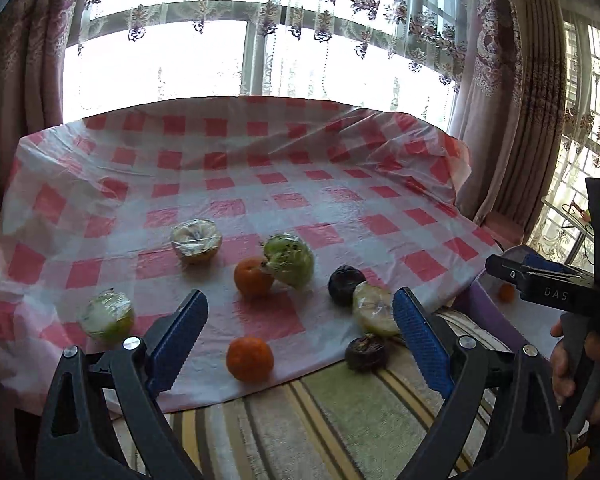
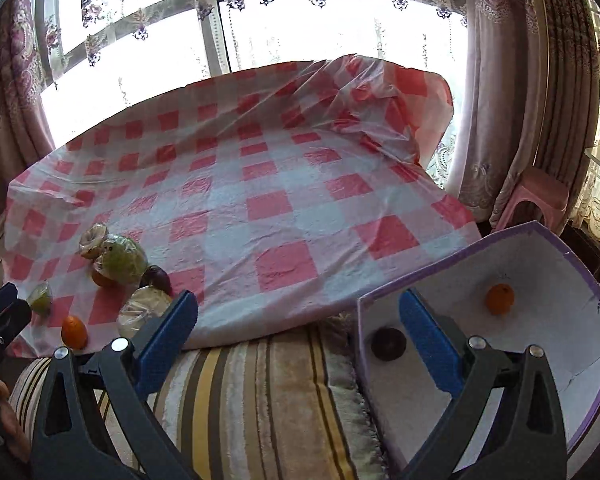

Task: Organize fruits
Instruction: 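Grasp the wrapped cabbage with the left tool while the right tool grasps the wrapped melon half, then carry the cabbage and melon half into the white box and release both, then move both tools back over the table toward the remaining fruits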

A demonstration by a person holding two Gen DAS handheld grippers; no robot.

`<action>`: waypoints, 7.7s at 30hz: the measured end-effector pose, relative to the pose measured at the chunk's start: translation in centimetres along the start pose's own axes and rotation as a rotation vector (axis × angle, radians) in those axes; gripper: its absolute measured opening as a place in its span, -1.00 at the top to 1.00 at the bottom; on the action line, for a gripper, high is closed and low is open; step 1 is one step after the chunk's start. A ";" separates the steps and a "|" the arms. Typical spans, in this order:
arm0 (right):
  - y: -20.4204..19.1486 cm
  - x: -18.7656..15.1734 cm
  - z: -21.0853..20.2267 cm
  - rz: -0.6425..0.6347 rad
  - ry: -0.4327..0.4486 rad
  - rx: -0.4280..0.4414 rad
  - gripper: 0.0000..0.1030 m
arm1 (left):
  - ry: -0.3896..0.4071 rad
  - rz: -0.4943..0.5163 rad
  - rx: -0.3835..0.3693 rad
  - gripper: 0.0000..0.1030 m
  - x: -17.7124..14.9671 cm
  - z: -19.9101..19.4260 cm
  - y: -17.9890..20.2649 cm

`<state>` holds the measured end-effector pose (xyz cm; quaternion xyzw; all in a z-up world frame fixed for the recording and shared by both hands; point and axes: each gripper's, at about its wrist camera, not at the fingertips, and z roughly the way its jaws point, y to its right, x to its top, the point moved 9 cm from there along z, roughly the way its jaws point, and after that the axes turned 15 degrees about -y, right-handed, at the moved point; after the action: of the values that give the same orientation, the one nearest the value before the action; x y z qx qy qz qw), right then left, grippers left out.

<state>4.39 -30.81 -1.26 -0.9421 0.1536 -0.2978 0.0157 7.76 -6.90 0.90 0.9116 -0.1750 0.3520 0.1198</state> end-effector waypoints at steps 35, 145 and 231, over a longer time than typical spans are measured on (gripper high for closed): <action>-12.9 -0.9 7.8 -0.261 -0.162 0.019 -0.95 | -0.209 -0.329 0.175 -0.74 -2.5 5.0 -17.3; 27.7 -2.7 13.4 0.424 -0.351 -0.167 -0.25 | -0.562 0.812 -0.081 -0.15 -3.5 23.4 36.8; -12.8 -1.5 2.8 -0.363 -0.116 0.146 -0.96 | -0.323 -0.074 -0.059 -0.36 -4.0 4.7 -3.9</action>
<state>8.40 -18.39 -2.82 -0.9662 -0.0420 -0.2513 0.0388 9.41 -3.98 -5.58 0.9583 -0.1686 0.1909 0.1298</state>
